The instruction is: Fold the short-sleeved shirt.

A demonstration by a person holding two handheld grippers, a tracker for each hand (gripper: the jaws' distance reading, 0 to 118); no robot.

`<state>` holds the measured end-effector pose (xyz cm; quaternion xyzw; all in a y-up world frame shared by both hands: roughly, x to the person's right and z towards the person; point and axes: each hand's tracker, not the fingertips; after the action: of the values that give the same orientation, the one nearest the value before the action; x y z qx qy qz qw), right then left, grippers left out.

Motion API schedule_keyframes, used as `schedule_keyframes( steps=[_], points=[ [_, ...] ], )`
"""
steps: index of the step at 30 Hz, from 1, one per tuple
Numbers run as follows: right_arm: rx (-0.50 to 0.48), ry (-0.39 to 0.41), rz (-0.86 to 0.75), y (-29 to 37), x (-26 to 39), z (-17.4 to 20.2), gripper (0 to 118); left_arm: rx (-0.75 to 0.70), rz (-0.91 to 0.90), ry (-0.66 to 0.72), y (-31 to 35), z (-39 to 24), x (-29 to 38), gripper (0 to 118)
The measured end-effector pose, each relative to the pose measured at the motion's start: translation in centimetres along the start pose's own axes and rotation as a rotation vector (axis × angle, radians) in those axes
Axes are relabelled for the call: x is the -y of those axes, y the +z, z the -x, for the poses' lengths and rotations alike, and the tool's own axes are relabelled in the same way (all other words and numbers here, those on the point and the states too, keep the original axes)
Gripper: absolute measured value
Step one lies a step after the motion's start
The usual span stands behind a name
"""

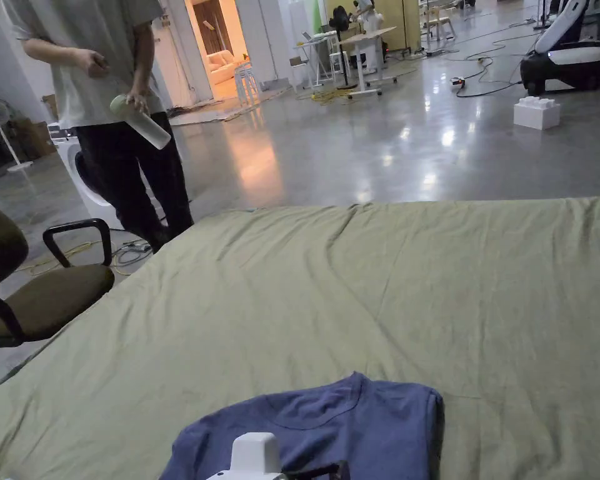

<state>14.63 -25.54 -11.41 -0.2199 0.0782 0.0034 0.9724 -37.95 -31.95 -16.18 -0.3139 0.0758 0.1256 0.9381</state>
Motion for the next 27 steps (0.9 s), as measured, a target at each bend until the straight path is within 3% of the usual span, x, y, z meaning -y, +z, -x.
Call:
schedule_keyframes(
  steps=[5, 8, 11, 14, 19, 21, 25, 27],
  points=[
    [0.017, 0.021, 0.055, 0.4, 1.0, -0.5, 1, -0.118, 0.148, 0.025, -8.1, 1.3, 0.8, 87],
    [0.051, -0.014, 0.089, 0.4, 1.7, -1.4, 1, -0.218, 0.178, 0.040, -10.5, 2.3, 1.4, 75],
    [0.075, -0.083, 0.133, -0.2, 2.5, -2.2, 1, -0.247, 0.187, 0.047, -12.1, 3.0, 2.2, 25],
    [0.069, -0.138, 0.169, -0.7, 3.2, -2.6, 1, -0.266, 0.209, -0.076, -12.5, 1.4, 2.4, 4],
    [0.056, -0.155, 0.193, -0.1, 4.1, -3.0, 1, -0.244, 0.274, -0.049, -13.4, 0.1, 1.5, 2],
    [0.066, -0.165, 0.177, 0.7, 4.1, -3.3, 1, -0.188, 0.288, 0.082, -13.4, 1.2, 0.6, 2],
    [0.051, -0.181, 0.156, 2.1, 4.5, -4.2, 1, -0.052, 0.164, 0.550, -11.0, 5.9, -2.4, 1],
    [0.054, -0.176, 0.163, 2.4, 4.9, -4.7, 1, -0.044, 0.119, 0.572, -8.5, 6.6, -4.4, 1]
  ],
)
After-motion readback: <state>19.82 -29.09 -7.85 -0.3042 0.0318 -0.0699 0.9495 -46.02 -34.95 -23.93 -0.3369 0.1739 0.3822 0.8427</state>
